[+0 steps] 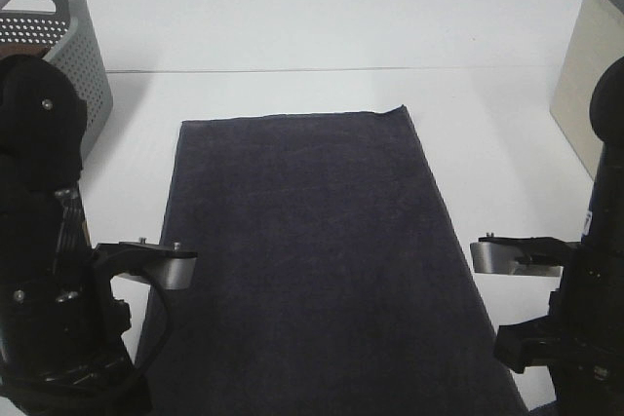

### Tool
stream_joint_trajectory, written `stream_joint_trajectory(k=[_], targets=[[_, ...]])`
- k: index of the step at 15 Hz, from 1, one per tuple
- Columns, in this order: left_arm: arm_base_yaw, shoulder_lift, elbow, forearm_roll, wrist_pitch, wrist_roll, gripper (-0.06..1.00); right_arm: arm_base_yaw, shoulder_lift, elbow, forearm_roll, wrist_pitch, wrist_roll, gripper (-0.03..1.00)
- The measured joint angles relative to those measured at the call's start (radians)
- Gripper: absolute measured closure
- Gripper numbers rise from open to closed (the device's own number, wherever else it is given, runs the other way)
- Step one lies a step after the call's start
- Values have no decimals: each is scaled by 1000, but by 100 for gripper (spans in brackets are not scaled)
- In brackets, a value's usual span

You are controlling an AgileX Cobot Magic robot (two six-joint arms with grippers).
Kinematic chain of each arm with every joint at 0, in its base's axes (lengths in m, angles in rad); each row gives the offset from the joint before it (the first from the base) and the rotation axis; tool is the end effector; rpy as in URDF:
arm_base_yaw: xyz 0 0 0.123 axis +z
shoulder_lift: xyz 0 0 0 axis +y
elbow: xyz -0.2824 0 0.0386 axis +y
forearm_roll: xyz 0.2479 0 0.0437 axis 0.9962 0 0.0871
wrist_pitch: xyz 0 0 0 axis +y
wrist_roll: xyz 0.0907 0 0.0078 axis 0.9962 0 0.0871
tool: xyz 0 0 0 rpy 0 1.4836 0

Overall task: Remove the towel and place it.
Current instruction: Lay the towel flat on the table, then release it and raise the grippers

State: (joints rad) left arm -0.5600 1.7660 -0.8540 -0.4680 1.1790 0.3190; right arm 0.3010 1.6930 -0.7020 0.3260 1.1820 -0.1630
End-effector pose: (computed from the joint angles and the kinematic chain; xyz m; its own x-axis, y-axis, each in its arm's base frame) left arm 0.1893 -0.1635 0.1468 -0.7322 0.5964 0.3289 0.4455 0.7847 -0.4311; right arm 0.1865 0.0862 0.1387 -0.8343 -0.2945 0.4660 -0.1783 0.9441 0.2774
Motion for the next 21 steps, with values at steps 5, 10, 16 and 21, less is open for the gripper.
stream_joint_trajectory(k=[5, 10, 16, 21], targets=[[0, 41, -26, -2, 18, -1, 94, -1, 75, -1, 12, -38, -46, 96], [-3, 53, -33, -31, 20, -1, 94, -1, 78, -1, 52, -65, -72, 96], [-97, 53, -33, -45, 21, -30, 65, -1, 78, -1, 99, -62, -79, 80], [-97, 53, -36, -45, 7, -98, 19, -1, 78, -1, 123, -57, -79, 32]])
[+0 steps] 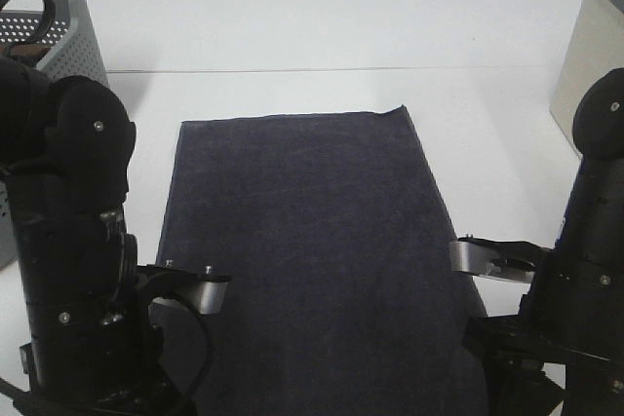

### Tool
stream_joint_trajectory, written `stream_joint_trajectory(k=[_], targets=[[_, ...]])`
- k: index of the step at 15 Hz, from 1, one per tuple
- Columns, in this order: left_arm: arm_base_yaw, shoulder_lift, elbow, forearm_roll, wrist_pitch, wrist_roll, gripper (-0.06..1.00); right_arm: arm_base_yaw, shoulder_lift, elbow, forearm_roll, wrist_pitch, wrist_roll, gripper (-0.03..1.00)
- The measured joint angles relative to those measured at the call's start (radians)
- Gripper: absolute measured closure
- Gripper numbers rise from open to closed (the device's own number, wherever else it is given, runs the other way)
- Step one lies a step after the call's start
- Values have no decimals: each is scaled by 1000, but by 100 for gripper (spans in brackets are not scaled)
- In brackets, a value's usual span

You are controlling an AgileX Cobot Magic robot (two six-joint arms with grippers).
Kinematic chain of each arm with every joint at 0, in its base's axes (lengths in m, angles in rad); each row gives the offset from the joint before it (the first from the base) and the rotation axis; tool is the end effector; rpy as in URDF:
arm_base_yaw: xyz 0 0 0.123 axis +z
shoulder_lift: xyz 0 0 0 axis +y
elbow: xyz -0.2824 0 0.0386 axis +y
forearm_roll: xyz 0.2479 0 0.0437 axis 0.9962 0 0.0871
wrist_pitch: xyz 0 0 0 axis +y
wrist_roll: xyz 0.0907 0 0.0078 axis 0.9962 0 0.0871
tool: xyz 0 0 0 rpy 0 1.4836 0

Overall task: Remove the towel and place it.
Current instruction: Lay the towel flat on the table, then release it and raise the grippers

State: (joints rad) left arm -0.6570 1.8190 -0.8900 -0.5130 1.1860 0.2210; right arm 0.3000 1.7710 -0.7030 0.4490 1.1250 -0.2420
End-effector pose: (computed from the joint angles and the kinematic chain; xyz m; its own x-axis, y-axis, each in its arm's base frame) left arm 0.1790 -0.1904 0.1405 -0.7221 0.5712 0.3903 0.4106 0.8079 -0.4228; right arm 0.1920 0.0967 0.1222 -0.8374 -0.2948 0.4602 -0.1260 0.9235 0.3623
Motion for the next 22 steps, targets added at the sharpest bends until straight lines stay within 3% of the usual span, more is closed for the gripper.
stream_joint_trajectory(k=[6, 9, 10, 15, 18, 22], targets=[[0, -24, -142, 10, 19, 14, 18, 0, -65, -62, -39, 5, 7, 26], [0, -46, -260, 119, 23, 20, 17, -5, -120, -229, -176, 7, 61, 26], [16, -46, -347, 192, 24, -1, 17, -15, -120, -346, -235, 20, 65, 26], [277, -21, -557, 197, 24, -12, 17, -211, -18, -662, -145, 35, -1, 26], [400, 66, -692, 197, 25, -17, 17, -226, 129, -890, -100, 82, -24, 26], [460, 237, -849, 199, 25, -19, 17, -226, 366, -1189, -71, 87, -29, 26]])
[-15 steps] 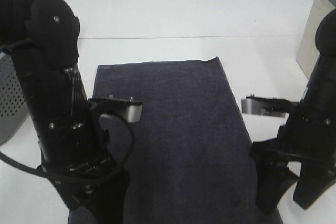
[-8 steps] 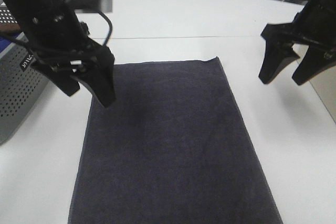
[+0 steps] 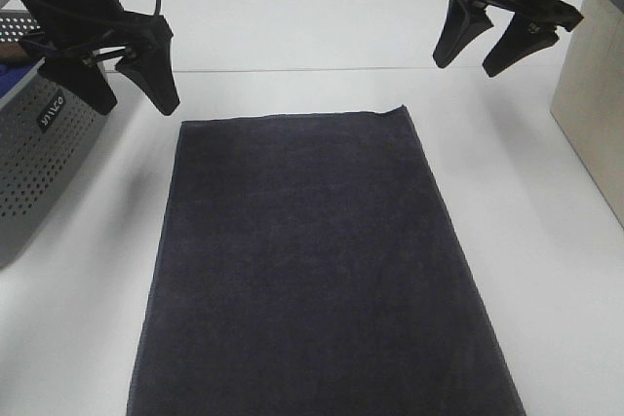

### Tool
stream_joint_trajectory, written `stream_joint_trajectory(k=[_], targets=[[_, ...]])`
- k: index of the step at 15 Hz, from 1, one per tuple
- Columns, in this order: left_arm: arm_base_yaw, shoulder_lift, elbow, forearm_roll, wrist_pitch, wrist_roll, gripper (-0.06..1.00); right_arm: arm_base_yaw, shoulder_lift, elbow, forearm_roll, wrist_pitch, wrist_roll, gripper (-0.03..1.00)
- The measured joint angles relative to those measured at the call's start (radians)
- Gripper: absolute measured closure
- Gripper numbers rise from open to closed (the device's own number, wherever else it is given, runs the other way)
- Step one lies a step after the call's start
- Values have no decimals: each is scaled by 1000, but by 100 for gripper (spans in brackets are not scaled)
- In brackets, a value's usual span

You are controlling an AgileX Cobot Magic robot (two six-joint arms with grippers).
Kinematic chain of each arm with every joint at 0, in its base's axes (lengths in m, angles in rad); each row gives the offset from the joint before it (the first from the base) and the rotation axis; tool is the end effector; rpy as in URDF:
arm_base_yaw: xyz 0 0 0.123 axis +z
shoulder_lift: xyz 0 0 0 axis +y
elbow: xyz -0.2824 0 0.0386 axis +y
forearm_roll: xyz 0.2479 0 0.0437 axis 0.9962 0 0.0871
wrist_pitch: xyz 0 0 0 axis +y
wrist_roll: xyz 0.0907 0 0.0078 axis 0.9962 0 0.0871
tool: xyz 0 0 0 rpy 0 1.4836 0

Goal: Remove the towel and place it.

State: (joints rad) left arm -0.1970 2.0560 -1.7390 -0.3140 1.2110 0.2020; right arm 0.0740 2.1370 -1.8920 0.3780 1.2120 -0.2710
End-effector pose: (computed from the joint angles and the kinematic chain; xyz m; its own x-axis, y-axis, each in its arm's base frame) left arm 0.4142 -0.1095 0.2328 -0.9462 0.2748 -0.1709 0.3134 0.9098 -0.2720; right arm 0.4506 0.0650 0.2396 -0.9441 -0.1943 -0.2663 -0.2736 0.9124 0.3043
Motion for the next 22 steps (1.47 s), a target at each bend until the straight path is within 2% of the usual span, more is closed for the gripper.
stream_joint_trajectory(k=[4, 8, 13, 17, 20, 22], targets=[[3, 189, -164, -10, -30, 0, 12, 0, 248, -267, 47, 0, 3, 26], [3, 396, -388, -21, -31, -5, 12, 0, 387, -435, 47, 1, 3, 26], [30, 560, -624, -49, -3, -17, 12, -10, 462, -446, 65, 1, -22, 26], [84, 588, -644, -58, 0, -19, 12, -63, 503, -446, 129, 0, -23, 26], [99, 607, -645, -74, 3, -19, 12, -62, 520, -446, 174, -1, -44, 26], [103, 610, -646, -78, 3, -19, 12, -62, 534, -446, 188, -44, -50, 26]])
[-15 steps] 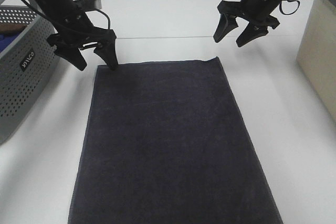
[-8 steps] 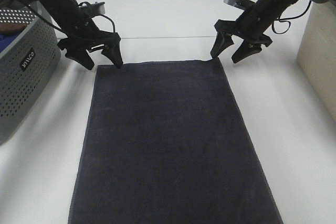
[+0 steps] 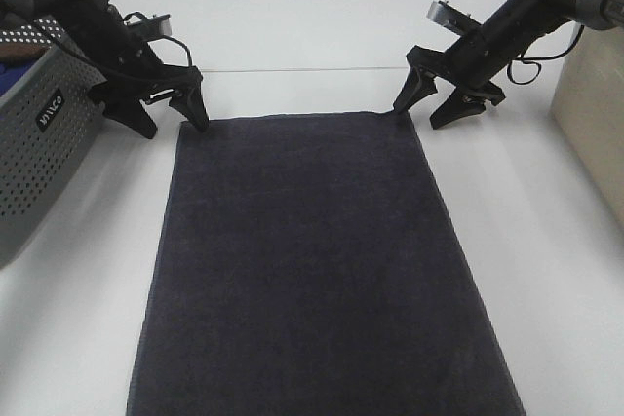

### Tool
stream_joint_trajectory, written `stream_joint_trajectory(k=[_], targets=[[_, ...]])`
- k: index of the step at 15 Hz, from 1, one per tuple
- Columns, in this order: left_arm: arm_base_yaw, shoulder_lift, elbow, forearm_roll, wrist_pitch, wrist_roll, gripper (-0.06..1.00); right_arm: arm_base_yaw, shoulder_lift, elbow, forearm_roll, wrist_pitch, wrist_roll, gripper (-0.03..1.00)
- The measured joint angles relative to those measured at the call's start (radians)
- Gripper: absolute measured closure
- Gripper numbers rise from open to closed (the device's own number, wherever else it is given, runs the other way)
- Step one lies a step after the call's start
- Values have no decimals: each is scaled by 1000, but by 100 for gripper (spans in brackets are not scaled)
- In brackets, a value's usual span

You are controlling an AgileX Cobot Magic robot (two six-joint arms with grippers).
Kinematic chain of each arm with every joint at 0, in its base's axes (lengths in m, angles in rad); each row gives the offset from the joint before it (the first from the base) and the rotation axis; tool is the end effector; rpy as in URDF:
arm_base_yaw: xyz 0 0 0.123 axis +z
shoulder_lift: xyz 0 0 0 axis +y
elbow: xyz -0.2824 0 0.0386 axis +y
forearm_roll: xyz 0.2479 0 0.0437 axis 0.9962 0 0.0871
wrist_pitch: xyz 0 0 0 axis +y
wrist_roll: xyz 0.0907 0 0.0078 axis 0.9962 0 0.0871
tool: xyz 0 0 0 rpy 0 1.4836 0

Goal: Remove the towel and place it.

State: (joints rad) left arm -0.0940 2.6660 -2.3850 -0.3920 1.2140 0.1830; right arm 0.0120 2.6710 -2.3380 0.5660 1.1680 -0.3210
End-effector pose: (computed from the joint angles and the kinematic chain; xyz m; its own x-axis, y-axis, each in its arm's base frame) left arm 0.5295 -0.0827 0.1077 -0.9709 0.1287 -0.2022 0.1934 0.9189 -0.3438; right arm 0.5345 0.0514 0.0996 -0.9634 -0.0784 -0.2562 -0.1935 0.8650 0.4629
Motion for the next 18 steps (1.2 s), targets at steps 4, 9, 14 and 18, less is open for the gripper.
stream_joint_trajectory(k=[4, 9, 14, 18], targets=[[0, 3, -4, 0, 0, 0, 12, 0, 17, -10, 3, -36, -17, 26], [-4, 7, -6, -17, 0, -1, 12, 11, 18, -10, -25, -39, -16, 27], [-88, 10, -6, -56, -20, -19, 13, 119, 17, -14, -99, -123, -8, 27], [-95, 14, -6, -52, -28, -48, 27, 138, 17, -19, -195, -134, 48, 42]])
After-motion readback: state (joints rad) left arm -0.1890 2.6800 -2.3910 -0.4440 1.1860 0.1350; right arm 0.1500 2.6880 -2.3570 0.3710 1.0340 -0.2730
